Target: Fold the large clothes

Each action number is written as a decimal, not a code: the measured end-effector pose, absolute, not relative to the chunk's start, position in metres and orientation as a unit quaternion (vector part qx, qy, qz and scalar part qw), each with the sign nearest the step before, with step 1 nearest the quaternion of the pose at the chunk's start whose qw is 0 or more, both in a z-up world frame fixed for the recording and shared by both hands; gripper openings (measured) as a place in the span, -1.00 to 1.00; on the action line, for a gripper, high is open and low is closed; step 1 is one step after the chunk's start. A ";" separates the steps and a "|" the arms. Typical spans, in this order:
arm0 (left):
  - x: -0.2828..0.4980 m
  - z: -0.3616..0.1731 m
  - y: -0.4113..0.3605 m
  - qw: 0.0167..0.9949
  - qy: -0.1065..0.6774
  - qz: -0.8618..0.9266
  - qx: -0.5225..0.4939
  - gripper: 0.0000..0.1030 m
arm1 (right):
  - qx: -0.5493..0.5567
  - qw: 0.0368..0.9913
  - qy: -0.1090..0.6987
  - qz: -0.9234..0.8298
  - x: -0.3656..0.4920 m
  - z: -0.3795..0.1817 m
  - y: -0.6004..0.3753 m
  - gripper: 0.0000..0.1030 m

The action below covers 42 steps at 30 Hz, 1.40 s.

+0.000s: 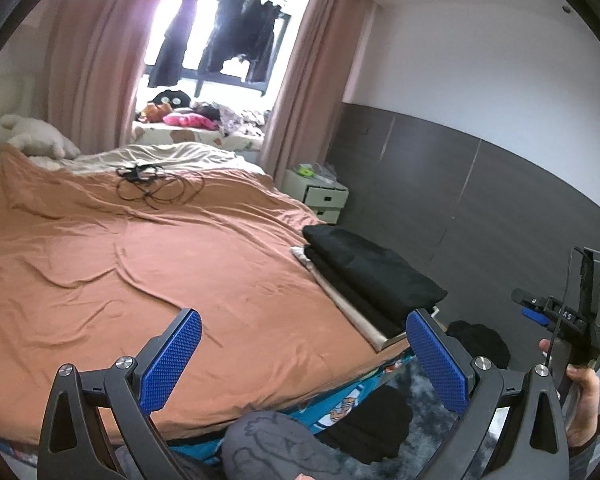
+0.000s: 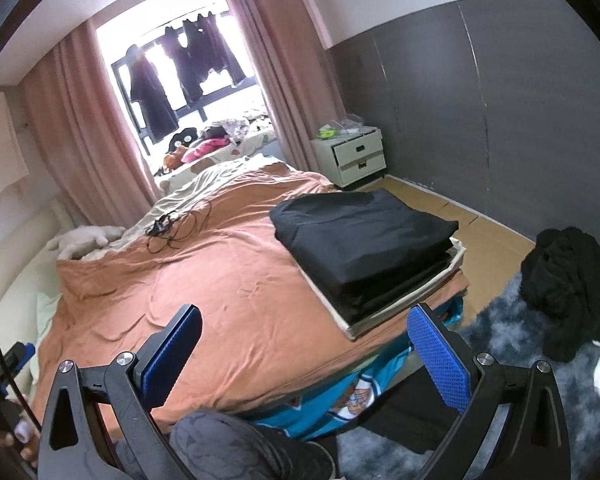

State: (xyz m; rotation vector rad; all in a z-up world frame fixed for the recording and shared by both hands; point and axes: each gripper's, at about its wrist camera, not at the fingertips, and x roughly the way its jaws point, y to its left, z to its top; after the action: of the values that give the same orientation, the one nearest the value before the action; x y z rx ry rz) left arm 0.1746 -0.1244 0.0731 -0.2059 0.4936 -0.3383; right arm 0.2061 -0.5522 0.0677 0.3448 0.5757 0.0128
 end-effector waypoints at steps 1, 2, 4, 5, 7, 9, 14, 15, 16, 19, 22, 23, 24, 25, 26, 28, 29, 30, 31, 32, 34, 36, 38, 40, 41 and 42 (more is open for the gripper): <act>0.170 0.072 -0.120 0.951 0.243 -0.164 -0.101 0.99 | 0.166 0.945 0.280 0.007 0.201 0.067 -0.547 1.00; 0.167 0.071 -0.117 0.951 0.244 -0.160 -0.098 0.99 | 0.165 0.946 0.278 0.010 0.197 0.066 -0.543 1.00; 0.158 0.069 -0.107 0.954 0.242 -0.151 -0.097 0.99 | 0.165 0.947 0.274 0.017 0.189 0.064 -0.535 1.00; 0.152 0.068 -0.101 0.954 0.239 -0.151 -0.101 0.99 | 0.165 0.947 0.273 0.021 0.185 0.063 -0.533 1.00; 0.141 0.067 -0.093 0.956 0.236 -0.142 -0.103 0.99 | 0.162 0.949 0.270 0.028 0.176 0.062 -0.525 1.00; 0.130 0.067 -0.087 0.959 0.228 -0.135 -0.101 0.99 | 0.157 0.951 0.265 0.030 0.168 0.061 -0.518 1.00; 0.107 0.061 -0.080 0.966 0.219 -0.111 -0.088 0.99 | 0.150 0.954 0.259 0.028 0.158 0.052 -0.501 1.00; 0.102 0.059 -0.080 0.967 0.212 -0.111 -0.084 0.99 | 0.147 0.954 0.259 0.030 0.156 0.049 -0.498 1.00; 0.098 0.057 -0.081 0.968 0.209 -0.109 -0.081 0.99 | 0.143 0.954 0.261 0.036 0.156 0.046 -0.493 1.00; 0.087 0.049 -0.081 0.972 0.201 -0.099 -0.074 0.99 | 0.132 0.955 0.262 0.043 0.151 0.039 -0.480 1.00; 0.079 0.039 -0.076 0.974 0.197 -0.081 -0.075 0.99 | 0.129 0.958 0.252 0.047 0.145 0.034 -0.470 1.00; 0.078 0.036 -0.074 0.975 0.194 -0.076 -0.076 0.99 | 0.130 0.957 0.252 0.053 0.144 0.032 -0.467 1.00; 0.076 0.033 -0.072 0.976 0.191 -0.067 -0.078 0.99 | 0.130 0.956 0.256 0.058 0.145 0.029 -0.464 1.00; 0.075 0.030 -0.069 0.977 0.190 -0.059 -0.080 0.99 | 0.125 0.956 0.260 0.054 0.146 0.026 -0.460 1.00; 0.073 0.027 -0.065 0.977 0.189 -0.051 -0.085 0.99 | 0.119 0.957 0.261 0.047 0.146 0.023 -0.456 1.00; 0.071 0.023 -0.061 0.977 0.187 -0.042 -0.089 0.99 | 0.108 0.959 0.261 0.038 0.145 0.018 -0.448 1.00; 0.069 0.020 -0.059 0.978 0.185 -0.037 -0.087 0.99 | 0.103 0.959 0.260 0.036 0.145 0.016 -0.444 1.00; 0.067 0.017 -0.058 0.979 0.183 -0.030 -0.083 0.99 | 0.100 0.960 0.258 0.034 0.144 0.014 -0.441 1.00; 0.065 0.015 -0.057 0.979 0.183 -0.027 -0.082 0.99 | 0.096 0.961 0.258 0.033 0.144 0.011 -0.437 1.00; 0.064 0.012 -0.055 0.979 0.184 -0.022 -0.081 0.99 | 0.094 0.961 0.258 0.033 0.144 0.009 -0.434 1.00; 0.061 0.006 -0.052 0.980 0.182 -0.013 -0.083 0.99 | 0.089 0.961 0.258 0.036 0.143 0.004 -0.427 1.00; 0.060 0.001 -0.051 0.979 0.185 -0.004 -0.082 0.99 | 0.086 0.960 0.263 0.041 0.144 -0.003 -0.419 1.00; 0.064 -0.006 -0.052 0.979 0.192 -0.002 -0.070 0.99 | 0.085 0.958 0.270 0.047 0.146 -0.010 -0.413 1.00; 0.068 -0.012 -0.054 0.978 0.200 0.003 -0.062 0.99 | 0.085 0.954 0.282 0.051 0.150 -0.020 -0.407 1.00; 0.069 -0.016 -0.055 0.977 0.204 0.004 -0.062 0.99 | 0.088 0.953 0.285 0.053 0.151 -0.023 -0.406 1.00; 0.071 -0.018 -0.056 0.976 0.208 0.006 -0.061 0.99 | 0.089 0.952 0.287 0.054 0.151 -0.026 -0.404 1.00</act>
State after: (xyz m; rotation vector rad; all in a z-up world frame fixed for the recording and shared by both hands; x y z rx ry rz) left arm 0.0708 -0.0562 -0.0178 -0.1238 0.4194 0.0121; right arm 0.1512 -0.4044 -0.0261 0.1813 0.5823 0.1096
